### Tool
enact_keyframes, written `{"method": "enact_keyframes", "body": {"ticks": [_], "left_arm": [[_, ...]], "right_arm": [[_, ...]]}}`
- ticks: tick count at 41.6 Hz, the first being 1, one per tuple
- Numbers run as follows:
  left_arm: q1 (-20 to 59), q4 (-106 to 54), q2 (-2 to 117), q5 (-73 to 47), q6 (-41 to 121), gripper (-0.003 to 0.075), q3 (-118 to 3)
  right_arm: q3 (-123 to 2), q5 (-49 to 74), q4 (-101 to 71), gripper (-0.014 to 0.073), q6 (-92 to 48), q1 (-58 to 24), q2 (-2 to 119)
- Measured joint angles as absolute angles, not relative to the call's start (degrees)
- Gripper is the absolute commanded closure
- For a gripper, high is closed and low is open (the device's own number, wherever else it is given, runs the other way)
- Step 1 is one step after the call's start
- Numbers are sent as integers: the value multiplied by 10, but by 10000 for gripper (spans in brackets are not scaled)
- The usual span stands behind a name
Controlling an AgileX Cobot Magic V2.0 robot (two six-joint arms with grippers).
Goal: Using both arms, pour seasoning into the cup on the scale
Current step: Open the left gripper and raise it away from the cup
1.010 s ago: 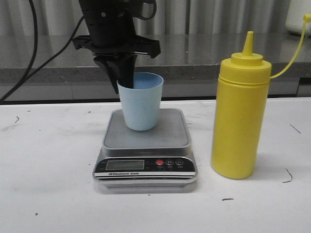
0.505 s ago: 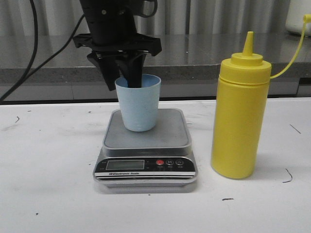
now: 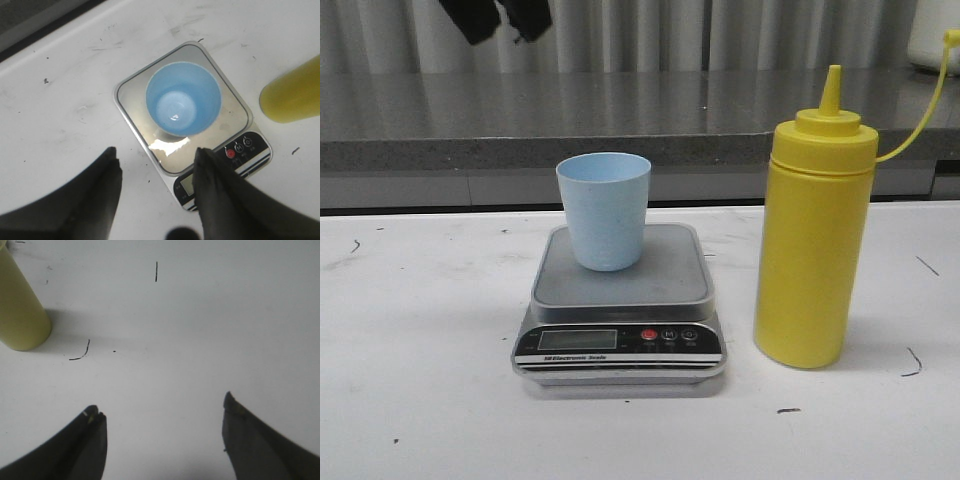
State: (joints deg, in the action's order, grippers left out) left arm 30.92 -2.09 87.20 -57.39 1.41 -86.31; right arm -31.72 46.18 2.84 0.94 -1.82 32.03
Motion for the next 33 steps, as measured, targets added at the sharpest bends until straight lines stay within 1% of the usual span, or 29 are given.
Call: {"method": "enact_keyframes", "body": {"ticks": [6, 15, 27, 33], "left_arm": [[298, -21, 768, -546, 8, 386, -782], [256, -17, 611, -531, 0, 386, -659], [248, -16, 415, -531, -8, 386, -526], [248, -16, 336, -533, -24, 386, -474]], "right_arm": [[-317, 462, 28, 81, 9, -18, 320], [-317, 462, 28, 81, 9, -18, 320], [-317, 463, 28, 81, 9, -18, 320], [-317, 463, 28, 81, 9, -18, 320]]}}
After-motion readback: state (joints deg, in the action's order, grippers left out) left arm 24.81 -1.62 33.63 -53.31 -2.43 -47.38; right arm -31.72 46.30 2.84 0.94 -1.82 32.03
